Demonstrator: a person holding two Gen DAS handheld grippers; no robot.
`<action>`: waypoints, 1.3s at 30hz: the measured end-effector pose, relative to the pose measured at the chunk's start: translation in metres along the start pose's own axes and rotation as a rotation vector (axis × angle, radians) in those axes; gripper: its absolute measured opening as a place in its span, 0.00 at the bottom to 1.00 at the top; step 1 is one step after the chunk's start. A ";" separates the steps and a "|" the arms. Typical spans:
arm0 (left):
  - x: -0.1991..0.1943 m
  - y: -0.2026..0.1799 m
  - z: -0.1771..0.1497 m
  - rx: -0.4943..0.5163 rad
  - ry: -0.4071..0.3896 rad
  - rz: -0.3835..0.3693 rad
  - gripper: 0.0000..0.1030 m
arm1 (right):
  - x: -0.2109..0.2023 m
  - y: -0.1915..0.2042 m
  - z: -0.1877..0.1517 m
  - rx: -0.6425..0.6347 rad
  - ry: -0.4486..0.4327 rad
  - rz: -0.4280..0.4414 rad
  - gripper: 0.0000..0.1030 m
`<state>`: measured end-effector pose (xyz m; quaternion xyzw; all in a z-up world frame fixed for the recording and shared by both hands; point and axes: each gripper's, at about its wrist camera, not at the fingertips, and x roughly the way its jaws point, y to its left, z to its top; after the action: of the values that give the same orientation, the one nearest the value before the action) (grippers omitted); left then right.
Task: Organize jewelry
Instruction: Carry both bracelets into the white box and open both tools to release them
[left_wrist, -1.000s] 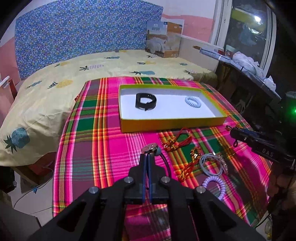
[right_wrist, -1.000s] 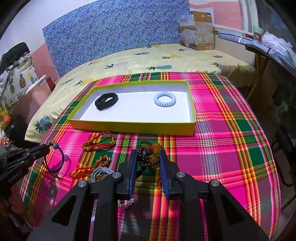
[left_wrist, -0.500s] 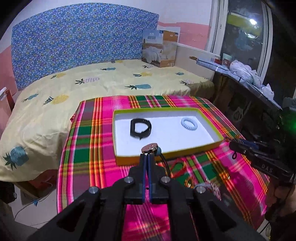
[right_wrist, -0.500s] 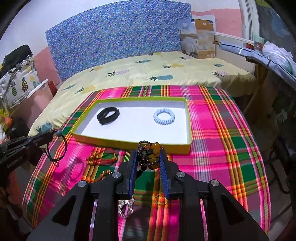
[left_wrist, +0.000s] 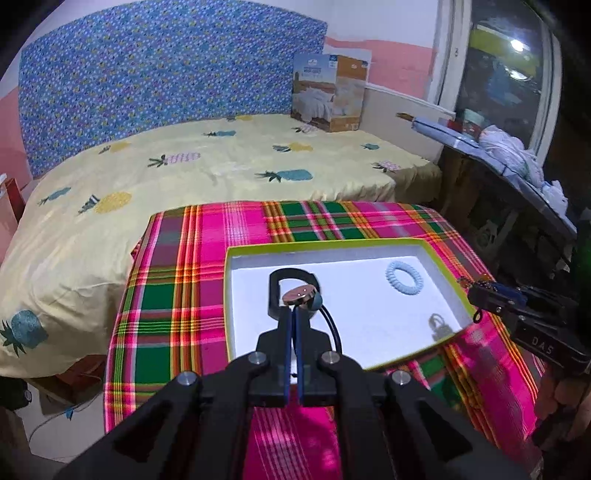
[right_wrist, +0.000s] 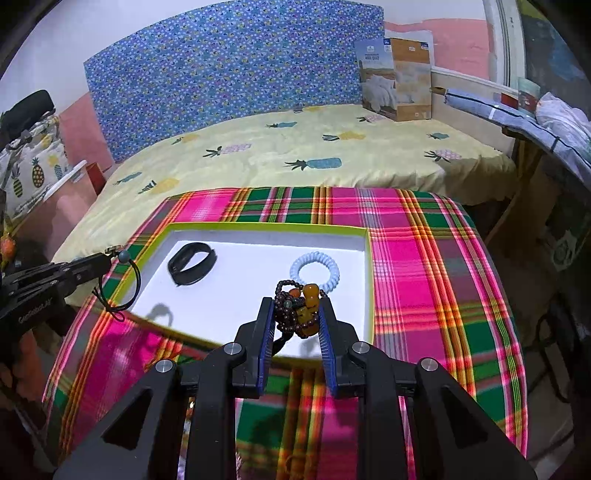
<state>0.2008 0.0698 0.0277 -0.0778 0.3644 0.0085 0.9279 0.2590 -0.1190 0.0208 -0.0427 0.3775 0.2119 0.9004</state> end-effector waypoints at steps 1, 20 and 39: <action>0.005 0.002 0.000 -0.006 0.008 0.003 0.02 | 0.005 -0.001 0.001 -0.001 0.007 -0.001 0.23; 0.061 0.013 -0.017 -0.027 0.137 0.055 0.02 | 0.071 -0.021 -0.004 0.018 0.151 -0.026 0.23; 0.034 0.008 -0.018 0.005 0.077 0.071 0.25 | 0.049 -0.021 -0.007 0.031 0.131 0.001 0.34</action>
<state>0.2126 0.0732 -0.0092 -0.0627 0.4024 0.0375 0.9125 0.2939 -0.1228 -0.0198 -0.0423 0.4387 0.2035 0.8743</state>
